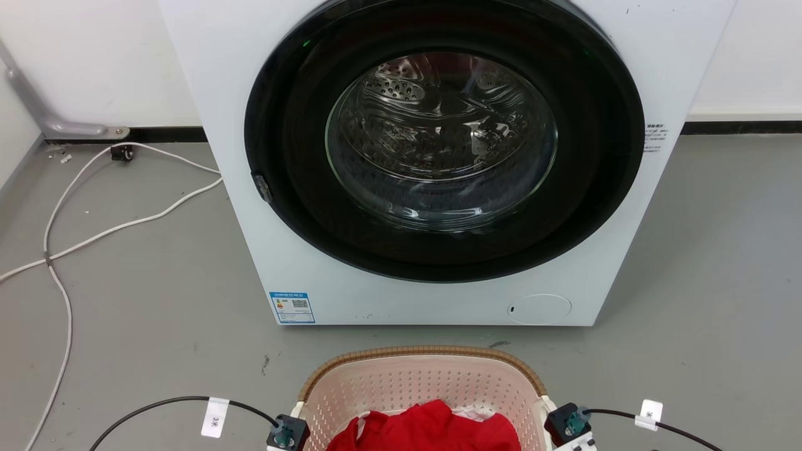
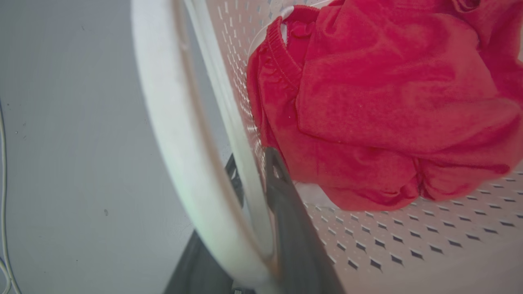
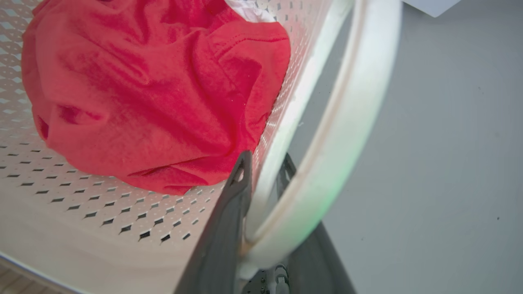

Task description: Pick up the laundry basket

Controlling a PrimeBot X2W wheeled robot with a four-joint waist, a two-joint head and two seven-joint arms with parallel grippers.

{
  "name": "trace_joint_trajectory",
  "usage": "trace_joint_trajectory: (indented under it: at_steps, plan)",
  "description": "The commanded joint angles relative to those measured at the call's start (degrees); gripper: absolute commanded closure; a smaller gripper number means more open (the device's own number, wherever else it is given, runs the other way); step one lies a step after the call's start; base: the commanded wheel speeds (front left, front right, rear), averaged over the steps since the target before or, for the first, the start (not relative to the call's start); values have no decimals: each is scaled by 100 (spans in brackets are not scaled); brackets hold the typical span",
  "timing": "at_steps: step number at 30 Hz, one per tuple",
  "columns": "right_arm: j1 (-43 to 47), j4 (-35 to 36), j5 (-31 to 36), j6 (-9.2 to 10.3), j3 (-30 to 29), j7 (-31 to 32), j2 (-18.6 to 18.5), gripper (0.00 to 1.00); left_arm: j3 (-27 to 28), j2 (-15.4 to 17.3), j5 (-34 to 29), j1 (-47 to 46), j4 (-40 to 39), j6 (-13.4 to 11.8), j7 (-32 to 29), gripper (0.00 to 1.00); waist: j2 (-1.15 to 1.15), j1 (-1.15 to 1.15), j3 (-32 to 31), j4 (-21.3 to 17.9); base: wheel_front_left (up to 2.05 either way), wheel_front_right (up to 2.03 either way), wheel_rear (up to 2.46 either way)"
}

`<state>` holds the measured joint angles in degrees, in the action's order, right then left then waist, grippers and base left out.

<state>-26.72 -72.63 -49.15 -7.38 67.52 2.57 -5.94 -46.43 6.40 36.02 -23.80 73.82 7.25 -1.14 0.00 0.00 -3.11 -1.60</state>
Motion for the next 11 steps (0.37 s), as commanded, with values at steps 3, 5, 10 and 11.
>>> trace_joint_trajectory:
  at_steps: [3, 5, 10, 11]
  plan:
    - [-1, -44, -6, -20, 90, 4, -61, 100, -48, 103, 4, -73, -5, 30, 75, 100, 0, 0, -2, 9, 0, 0, 0]
    - [-3, -49, -25, -20, 109, 5, -54, 100, -61, 105, 23, -72, -5, 30, 76, 100, 0, 0, -2, 12, 0, 0, 0]
    - [-28, -55, -73, -20, 161, -12, -39, 100, -85, 121, 41, -63, -5, 30, 73, 100, 0, 0, -7, 19, 0, 0, 0]
    - [-31, -56, -71, -20, 170, -12, -37, 100, -91, 124, 45, -59, -5, 30, 75, 100, 0, 0, -10, 19, 0, 0, 0]
